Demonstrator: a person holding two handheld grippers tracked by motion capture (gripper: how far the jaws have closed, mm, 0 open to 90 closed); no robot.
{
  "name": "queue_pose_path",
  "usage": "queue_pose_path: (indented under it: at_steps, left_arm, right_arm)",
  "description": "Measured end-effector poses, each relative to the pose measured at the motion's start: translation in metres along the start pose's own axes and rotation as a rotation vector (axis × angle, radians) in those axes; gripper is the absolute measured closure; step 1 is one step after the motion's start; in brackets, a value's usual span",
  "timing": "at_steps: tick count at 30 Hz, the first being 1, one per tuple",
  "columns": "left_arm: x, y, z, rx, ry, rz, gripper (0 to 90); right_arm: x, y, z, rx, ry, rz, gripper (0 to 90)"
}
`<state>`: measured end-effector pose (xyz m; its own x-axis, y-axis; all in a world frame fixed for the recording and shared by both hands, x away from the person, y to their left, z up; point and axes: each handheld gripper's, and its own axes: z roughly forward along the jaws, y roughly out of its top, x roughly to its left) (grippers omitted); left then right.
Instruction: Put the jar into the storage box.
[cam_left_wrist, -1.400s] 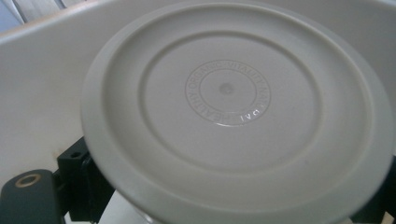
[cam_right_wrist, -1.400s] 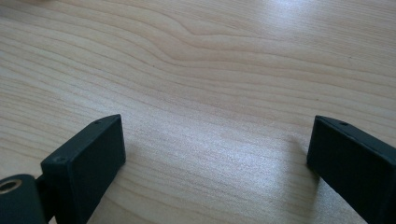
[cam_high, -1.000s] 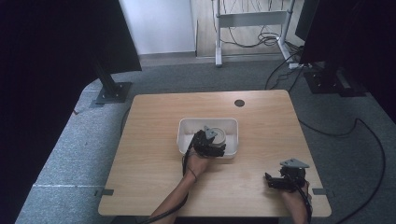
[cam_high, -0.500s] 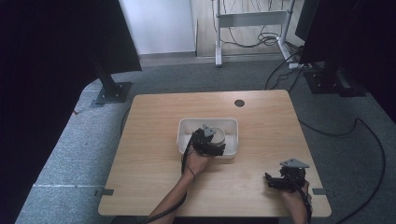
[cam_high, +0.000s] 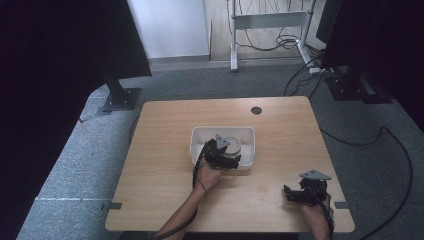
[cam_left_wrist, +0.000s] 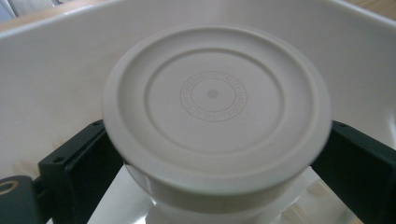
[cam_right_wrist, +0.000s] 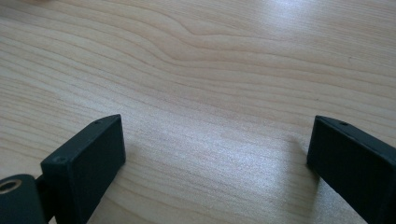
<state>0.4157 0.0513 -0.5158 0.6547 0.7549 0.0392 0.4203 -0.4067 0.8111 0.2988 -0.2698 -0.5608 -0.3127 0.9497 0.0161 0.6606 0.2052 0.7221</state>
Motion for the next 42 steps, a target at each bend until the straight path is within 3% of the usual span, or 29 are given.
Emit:
queue_pose_path:
  at_steps: [22, 42]
  left_arm:
    - [0.0, 0.0, -0.032, -0.032, -0.013, 0.029, 4.0]
    - [0.003, -0.005, -0.06, -0.065, -0.058, 0.047, 4.4]
  right_arm:
    - [0.0, 0.0, 0.0, 0.0, 0.0, 0.001, 4.0]
    - [0.0, 0.0, -0.001, 0.0, 0.0, 0.002, 4.0]
